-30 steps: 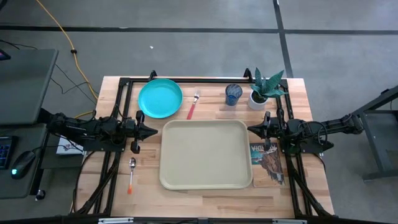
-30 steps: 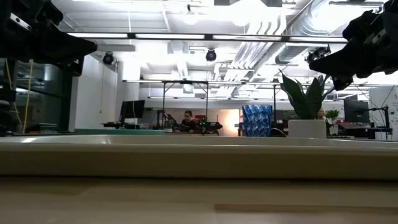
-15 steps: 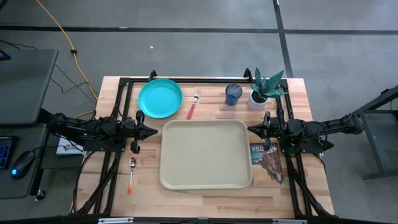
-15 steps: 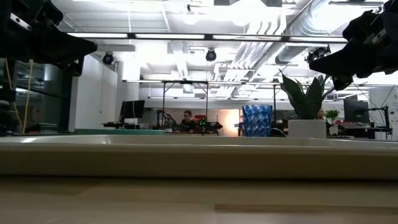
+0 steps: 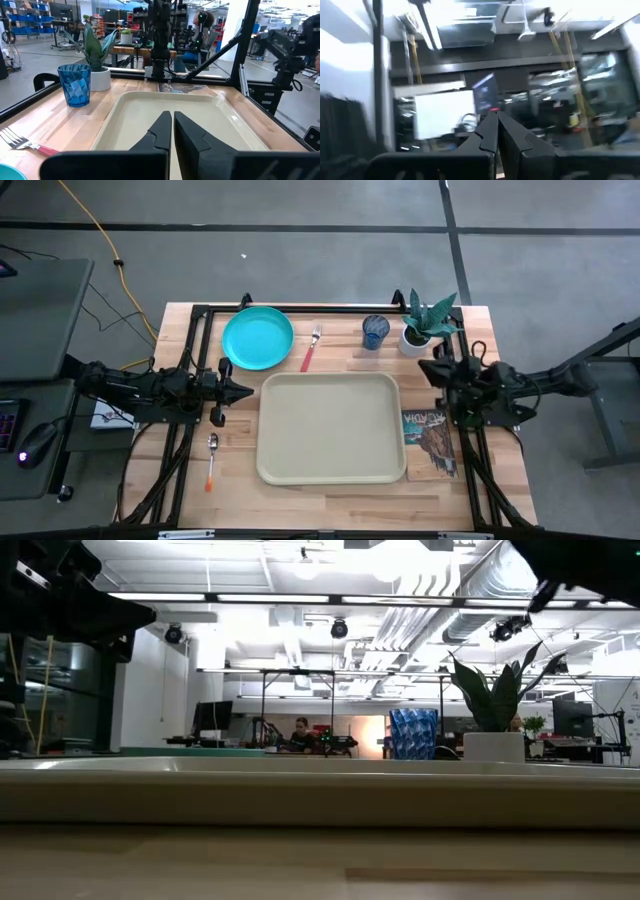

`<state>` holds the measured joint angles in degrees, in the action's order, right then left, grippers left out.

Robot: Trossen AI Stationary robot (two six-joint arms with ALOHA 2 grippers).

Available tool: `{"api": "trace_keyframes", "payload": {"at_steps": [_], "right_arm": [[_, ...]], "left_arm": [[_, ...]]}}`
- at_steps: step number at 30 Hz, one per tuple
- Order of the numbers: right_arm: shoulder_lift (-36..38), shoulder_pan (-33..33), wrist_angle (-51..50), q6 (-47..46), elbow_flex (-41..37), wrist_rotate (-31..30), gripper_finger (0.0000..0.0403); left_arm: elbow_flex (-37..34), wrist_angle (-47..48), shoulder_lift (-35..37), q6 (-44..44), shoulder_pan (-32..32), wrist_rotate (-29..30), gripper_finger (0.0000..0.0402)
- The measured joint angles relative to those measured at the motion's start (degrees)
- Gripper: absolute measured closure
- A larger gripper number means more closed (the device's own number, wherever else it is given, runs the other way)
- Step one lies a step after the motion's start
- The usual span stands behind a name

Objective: Pick and place plate/cup/fork/spoon on tray
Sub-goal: Put the blue cup on the gray serving tray

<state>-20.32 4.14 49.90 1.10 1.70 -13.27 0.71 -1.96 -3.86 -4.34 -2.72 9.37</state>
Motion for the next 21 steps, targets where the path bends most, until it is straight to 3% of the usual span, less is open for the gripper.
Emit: {"api": "trace_keyframes", "payload": {"at_steps": [4, 7, 11, 16, 21], "right_arm": [[-13.73, -5.52, -6.24, 0.13, 9.45, -7.40, 0.0399], [-24.83, -10.65, -22.86, -1.57, 20.10, -8.19, 0.0376], [-38.85, -18.36, -46.53, -5.73, 35.55, -10.31, 0.0317], [-54.91, -26.39, -71.93, -8.47, 51.13, -6.81, 0.0245], [-65.94, -30.54, -82.15, -7.60, 61.18, -2.67, 0.0204]], "left_arm": [[0.00, 0.00, 0.00, 0.00, 0.00, -0.01, 0.0398], [0.00, 0.00, 0.00, 0.00, 0.00, 0.00, 0.0398], [0.00, 0.02, 0.00, 0.00, 0.00, -0.02, 0.0398], [0.00, -0.02, 0.02, 0.00, 0.00, 0.00, 0.0398], [0.00, 0.00, 0.01, 0.00, 0.00, 0.00, 0.0398]]}}
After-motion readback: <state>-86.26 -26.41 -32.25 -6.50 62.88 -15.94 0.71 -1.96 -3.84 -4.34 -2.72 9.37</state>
